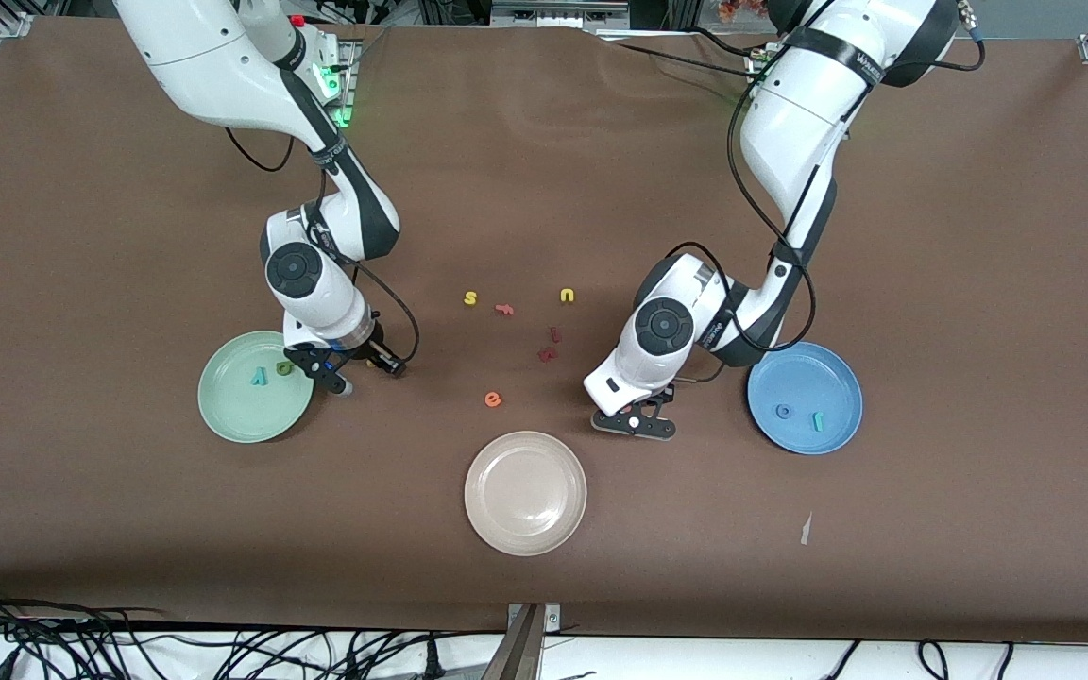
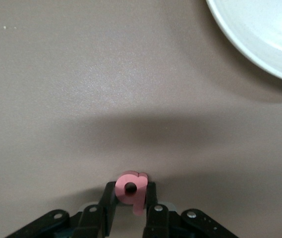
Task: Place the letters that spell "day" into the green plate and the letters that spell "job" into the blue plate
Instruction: 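Grasp the g with the left gripper while the right gripper grasps the D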
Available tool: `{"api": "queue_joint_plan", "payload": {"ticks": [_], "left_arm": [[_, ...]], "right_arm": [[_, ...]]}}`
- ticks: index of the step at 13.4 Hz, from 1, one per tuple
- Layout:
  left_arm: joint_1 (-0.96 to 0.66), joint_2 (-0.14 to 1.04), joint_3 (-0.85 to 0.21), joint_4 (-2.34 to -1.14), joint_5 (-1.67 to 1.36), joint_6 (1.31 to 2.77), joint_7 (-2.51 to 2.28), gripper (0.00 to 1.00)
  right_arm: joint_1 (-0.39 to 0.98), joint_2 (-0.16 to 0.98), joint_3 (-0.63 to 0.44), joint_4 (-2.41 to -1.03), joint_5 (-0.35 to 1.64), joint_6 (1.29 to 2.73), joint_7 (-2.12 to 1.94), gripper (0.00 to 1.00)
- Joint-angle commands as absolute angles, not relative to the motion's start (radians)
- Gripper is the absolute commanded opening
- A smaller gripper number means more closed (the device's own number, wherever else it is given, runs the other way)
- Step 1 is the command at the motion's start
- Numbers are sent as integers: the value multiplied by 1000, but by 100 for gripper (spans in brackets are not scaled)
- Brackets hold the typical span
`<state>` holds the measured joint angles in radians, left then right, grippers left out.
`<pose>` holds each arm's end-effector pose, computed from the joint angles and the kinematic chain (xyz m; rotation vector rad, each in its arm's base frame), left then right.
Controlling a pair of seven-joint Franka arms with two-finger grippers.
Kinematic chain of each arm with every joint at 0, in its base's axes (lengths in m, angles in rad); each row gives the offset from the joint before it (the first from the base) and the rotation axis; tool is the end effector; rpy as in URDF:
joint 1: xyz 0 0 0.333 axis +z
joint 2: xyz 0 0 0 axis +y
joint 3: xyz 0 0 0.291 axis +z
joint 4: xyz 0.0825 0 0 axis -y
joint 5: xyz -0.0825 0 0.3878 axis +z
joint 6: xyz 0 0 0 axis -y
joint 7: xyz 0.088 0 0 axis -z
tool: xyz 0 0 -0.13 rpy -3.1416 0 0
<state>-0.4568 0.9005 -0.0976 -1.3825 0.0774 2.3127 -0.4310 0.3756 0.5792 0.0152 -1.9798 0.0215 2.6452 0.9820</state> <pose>0.6187 -0.3666 0.1329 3.1022 -0.2123 0.0338 0.5636 0.2320 0.1310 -2.9281 0.9258 -0.0837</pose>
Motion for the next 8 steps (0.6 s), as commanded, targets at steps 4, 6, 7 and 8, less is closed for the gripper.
{"api": "queue_joint_plan", "payload": {"ticks": [4, 6, 7, 8], "left_arm": [[-431, 858, -61, -1361, 178, 2242, -347, 17], [-367, 790, -66, -1364, 164, 2095, -188, 18], [-306, 758, -83, -1383, 149, 2041, -107, 18], [-241, 727, -110, -1419, 121, 2020, -12, 18]], "right_arm": [[371, 557, 15, -2010, 8, 2652, 991, 38], [371, 555, 14, -2010, 8, 2652, 980, 21], [370, 555, 12, -2010, 8, 2652, 980, 18], [370, 555, 12, -2010, 8, 2652, 979, 13]]}}
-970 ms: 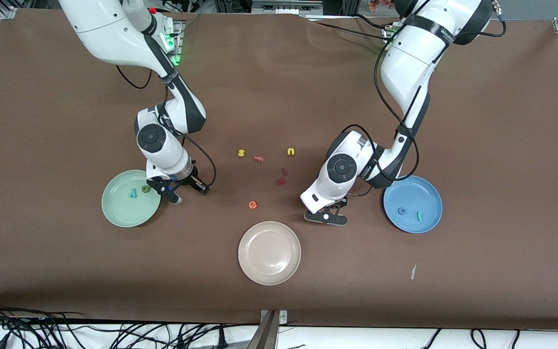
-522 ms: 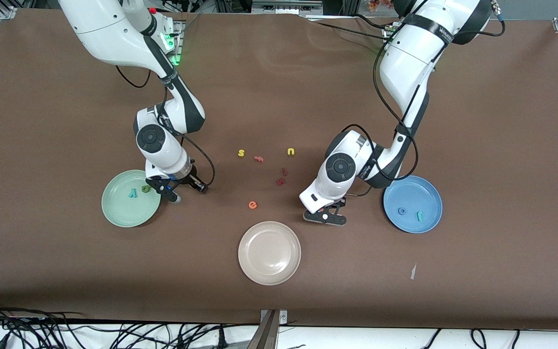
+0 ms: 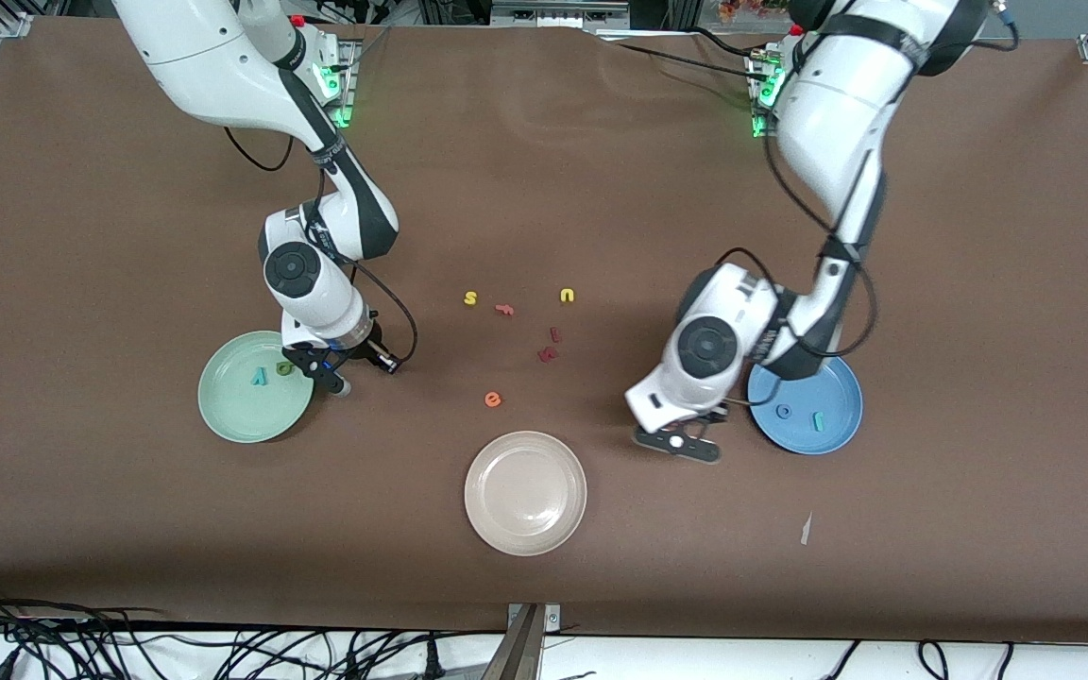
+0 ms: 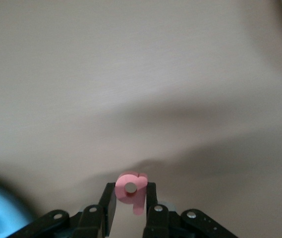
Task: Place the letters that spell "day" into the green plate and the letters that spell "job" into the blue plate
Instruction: 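Grasp the g with the left gripper while the right gripper grasps the D, then drop the g on the blue plate while the right gripper drops the D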
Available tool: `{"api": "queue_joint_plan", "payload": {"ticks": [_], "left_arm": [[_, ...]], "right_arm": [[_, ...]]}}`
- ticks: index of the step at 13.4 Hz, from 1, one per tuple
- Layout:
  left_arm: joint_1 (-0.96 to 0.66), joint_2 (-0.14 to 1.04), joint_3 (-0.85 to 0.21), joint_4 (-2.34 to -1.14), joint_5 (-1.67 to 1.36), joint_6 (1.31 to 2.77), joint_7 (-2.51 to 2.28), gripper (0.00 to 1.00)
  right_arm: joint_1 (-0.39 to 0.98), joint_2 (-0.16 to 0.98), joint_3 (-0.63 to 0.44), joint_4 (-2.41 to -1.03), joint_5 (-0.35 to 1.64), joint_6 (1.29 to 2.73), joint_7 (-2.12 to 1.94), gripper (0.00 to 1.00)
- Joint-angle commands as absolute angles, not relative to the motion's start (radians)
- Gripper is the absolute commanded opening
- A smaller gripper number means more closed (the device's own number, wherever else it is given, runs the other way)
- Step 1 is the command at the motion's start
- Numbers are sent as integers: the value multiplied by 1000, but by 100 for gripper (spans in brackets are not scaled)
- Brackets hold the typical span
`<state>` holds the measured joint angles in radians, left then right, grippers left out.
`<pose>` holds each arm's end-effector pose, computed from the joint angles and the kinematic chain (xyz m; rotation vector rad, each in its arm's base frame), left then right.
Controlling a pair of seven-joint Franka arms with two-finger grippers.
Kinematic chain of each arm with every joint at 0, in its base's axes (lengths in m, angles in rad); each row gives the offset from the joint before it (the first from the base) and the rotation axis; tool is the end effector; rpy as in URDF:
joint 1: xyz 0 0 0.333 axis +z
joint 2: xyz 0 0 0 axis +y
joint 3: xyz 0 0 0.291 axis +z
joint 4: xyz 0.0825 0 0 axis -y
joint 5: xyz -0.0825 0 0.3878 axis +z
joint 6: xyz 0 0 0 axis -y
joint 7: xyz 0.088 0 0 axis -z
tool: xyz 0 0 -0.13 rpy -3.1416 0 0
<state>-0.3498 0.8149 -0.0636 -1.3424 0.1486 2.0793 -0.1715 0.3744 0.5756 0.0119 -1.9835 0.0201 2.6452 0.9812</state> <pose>0.6620 -0.2706 0.1912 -3.0079 0.4562 0.0754 0.5639 0.2292 0.1318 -2.9292 0.9292 -0.0864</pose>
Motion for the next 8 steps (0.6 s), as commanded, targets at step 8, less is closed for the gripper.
{"api": "queue_joint_plan", "payload": {"ticks": [8], "left_arm": [[-64, 562, -117, -1782, 117, 2176, 176, 33]], "right_arm": [[290, 451, 17, -2010, 5, 2556, 867, 0]]}}
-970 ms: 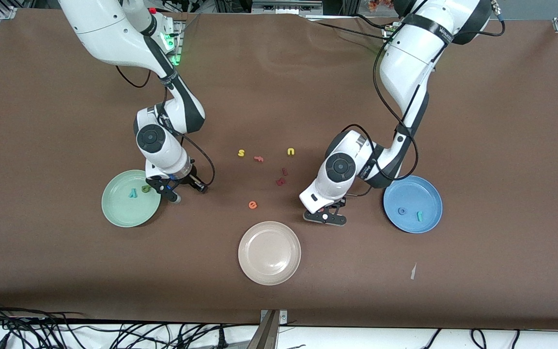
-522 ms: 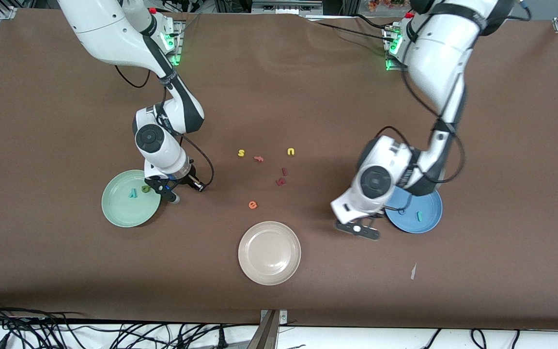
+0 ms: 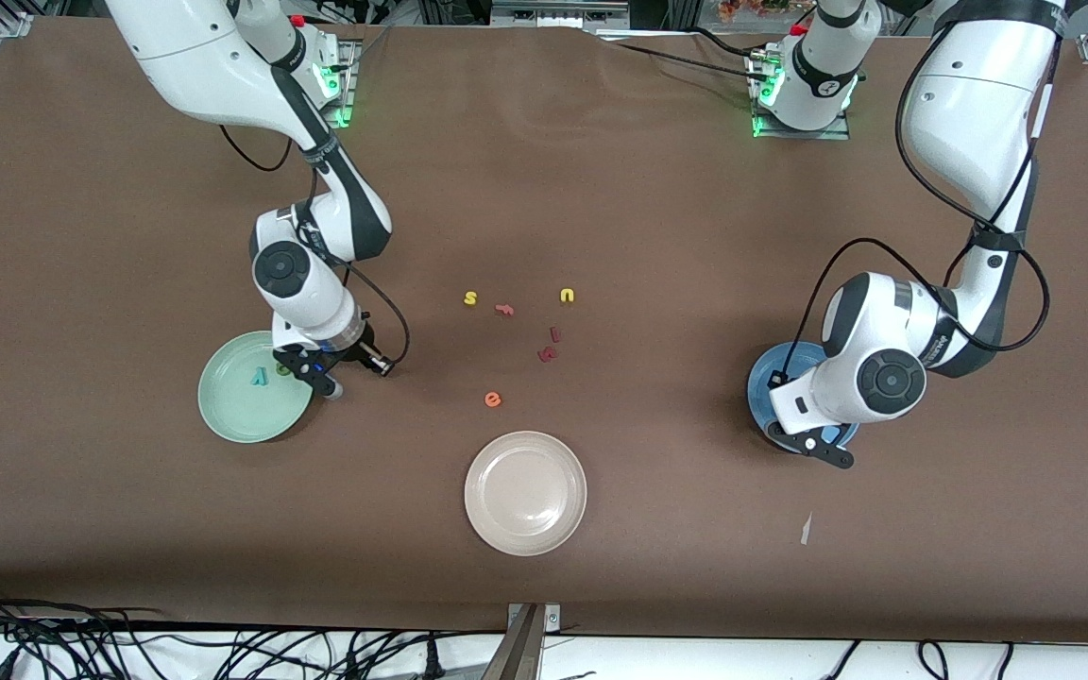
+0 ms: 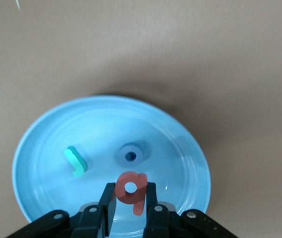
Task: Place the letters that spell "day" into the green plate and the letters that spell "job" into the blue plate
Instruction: 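Drop the g on the blue plate while the right gripper drops the D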
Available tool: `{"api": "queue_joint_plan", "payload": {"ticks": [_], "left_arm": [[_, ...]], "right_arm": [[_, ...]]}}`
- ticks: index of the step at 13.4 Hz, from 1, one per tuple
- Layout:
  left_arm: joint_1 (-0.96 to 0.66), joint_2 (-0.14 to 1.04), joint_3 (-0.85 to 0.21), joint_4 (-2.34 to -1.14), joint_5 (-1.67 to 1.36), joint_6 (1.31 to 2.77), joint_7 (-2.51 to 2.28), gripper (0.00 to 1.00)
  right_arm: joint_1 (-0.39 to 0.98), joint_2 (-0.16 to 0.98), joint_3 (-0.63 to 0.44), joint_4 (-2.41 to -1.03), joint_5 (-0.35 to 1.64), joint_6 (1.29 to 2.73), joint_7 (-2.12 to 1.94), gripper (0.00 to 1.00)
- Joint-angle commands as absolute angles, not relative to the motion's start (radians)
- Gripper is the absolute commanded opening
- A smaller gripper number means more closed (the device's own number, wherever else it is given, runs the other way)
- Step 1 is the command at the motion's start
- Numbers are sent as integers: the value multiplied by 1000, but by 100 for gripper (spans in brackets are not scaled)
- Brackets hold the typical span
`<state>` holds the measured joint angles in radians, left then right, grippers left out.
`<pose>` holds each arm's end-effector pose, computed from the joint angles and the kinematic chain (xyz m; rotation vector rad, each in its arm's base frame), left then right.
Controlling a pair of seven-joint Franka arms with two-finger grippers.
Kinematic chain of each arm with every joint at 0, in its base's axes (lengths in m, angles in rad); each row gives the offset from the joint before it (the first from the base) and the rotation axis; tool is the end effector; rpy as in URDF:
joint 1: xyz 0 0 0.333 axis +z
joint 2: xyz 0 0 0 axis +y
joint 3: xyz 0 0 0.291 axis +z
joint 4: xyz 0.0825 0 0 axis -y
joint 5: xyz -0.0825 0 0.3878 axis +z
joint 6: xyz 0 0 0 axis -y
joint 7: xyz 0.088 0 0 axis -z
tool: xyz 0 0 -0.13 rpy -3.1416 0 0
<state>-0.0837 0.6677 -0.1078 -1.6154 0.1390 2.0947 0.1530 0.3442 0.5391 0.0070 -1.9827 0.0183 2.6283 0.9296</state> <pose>0.6459 -0.1108 0.1773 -3.0164 0.6245 0.2811 0.5765 0.2110 0.1527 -2.9303 0.8985 -0.1187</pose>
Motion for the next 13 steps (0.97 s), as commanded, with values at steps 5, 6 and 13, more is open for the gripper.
{"api": "queue_joint_plan", "payload": {"ticks": [5, 6, 13], "left_arm": [[-25, 561, -115, -1708, 103, 2143, 121, 100], [-3, 558, -114, -1680, 63, 2119, 109, 100], [83, 428, -104, -1551, 43, 1912, 51, 100]], "right_arm": [[94, 351, 18, -2010, 5, 2407, 459, 0], [69, 353, 18, -2010, 11, 2407, 404, 0], [64, 345, 18, -2000, 17, 2407, 403, 66]]}}
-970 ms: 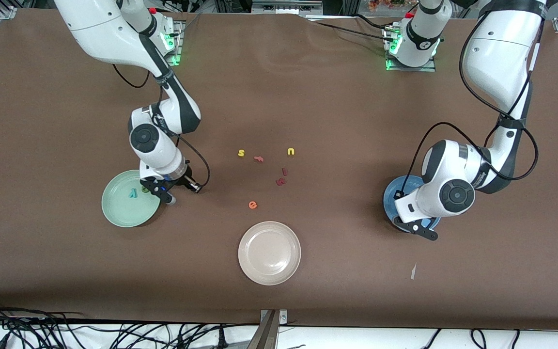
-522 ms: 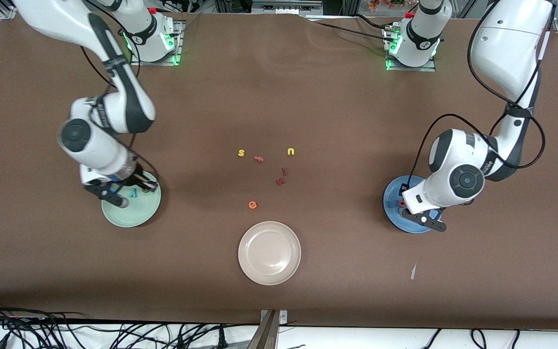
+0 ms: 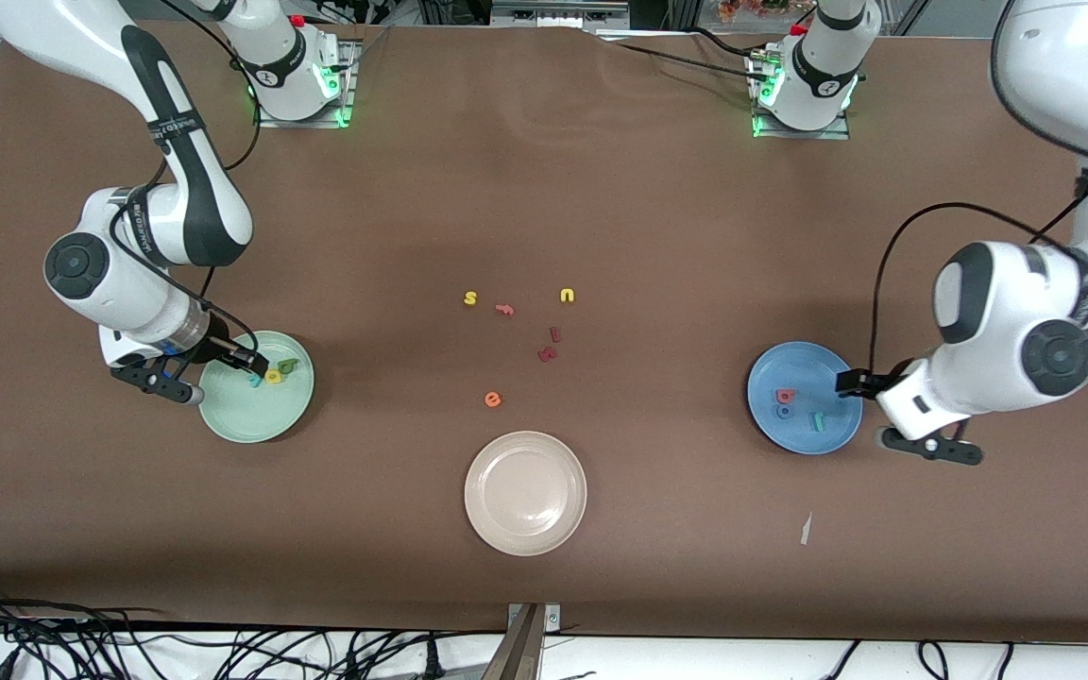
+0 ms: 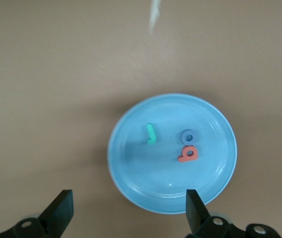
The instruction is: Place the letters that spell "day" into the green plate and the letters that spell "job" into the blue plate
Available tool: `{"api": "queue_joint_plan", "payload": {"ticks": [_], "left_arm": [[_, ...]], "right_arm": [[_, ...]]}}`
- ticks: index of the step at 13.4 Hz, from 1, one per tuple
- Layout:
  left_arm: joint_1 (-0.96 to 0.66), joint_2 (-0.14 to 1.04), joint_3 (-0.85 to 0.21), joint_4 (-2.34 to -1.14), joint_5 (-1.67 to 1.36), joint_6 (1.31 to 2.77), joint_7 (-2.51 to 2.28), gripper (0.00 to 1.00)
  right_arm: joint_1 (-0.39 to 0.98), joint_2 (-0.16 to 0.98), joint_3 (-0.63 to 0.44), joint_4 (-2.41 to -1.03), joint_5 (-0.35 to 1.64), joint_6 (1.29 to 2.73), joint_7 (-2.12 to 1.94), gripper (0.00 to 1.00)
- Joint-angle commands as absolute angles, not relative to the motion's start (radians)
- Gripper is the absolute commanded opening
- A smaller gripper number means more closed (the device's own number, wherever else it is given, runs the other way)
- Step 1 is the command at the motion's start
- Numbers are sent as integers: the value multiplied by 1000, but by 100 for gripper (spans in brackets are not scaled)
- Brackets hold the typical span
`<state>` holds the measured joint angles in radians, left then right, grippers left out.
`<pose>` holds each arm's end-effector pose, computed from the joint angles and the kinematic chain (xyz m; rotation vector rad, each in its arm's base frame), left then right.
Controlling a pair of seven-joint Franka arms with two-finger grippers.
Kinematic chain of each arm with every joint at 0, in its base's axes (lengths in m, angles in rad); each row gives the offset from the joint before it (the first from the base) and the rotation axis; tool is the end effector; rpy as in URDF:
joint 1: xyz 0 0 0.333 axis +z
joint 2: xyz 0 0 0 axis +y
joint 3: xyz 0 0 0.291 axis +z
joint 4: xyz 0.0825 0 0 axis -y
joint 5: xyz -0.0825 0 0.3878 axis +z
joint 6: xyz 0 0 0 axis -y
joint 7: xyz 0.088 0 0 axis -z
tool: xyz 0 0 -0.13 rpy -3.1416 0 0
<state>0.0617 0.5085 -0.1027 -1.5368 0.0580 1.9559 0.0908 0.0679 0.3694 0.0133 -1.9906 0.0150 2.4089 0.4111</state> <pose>0.6724 -0.0151 0.3073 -3.1302 0.2276 0.1359 0.6060 0.0496 0.2319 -3.0689 0.5297 -0.0682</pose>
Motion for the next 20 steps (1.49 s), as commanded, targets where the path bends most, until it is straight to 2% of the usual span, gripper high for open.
{"api": "queue_joint_plan", "payload": {"ticks": [1, 4, 5, 7, 10, 12, 13, 14, 17, 20], "left_arm": [[90, 408, -104, -1548, 41, 1890, 37, 100], [92, 367, -106, -1534, 41, 1824, 29, 100], [92, 362, -106, -1496, 41, 1774, 14, 100], [87, 365, -110, -1381, 38, 1637, -15, 100], [77, 354, -115, -1310, 34, 1505, -57, 100], [75, 263, -112, -1336, 2, 1502, -48, 100], [80, 221, -112, -1365, 0, 1493, -46, 100], [80, 183, -110, -1394, 2, 1488, -38, 100], [89, 88, -106, -1494, 0, 1489, 31, 100], [80, 43, -78, -1542, -2, 1499, 20, 100]], "right_arm": [[64, 341, 18, -1997, 17, 2407, 400, 68], [63, 296, 20, -1990, 11, 2364, 394, 75], [63, 273, 21, -1976, 9, 2320, 391, 79], [63, 238, 43, -1906, 9, 2184, 387, 80], [64, 184, 45, -1765, 6, 1923, 320, 82], [64, 129, 43, -1680, 2, 1772, 198, 86], [64, 100, 41, -1651, -2, 1720, 139, 97], [64, 69, 34, -1635, -5, 1682, 83, 100], [64, 40, -24, -1588, 3, 1606, -59, 100], [63, 51, -26, -1579, 5, 1600, -67, 100]]}}
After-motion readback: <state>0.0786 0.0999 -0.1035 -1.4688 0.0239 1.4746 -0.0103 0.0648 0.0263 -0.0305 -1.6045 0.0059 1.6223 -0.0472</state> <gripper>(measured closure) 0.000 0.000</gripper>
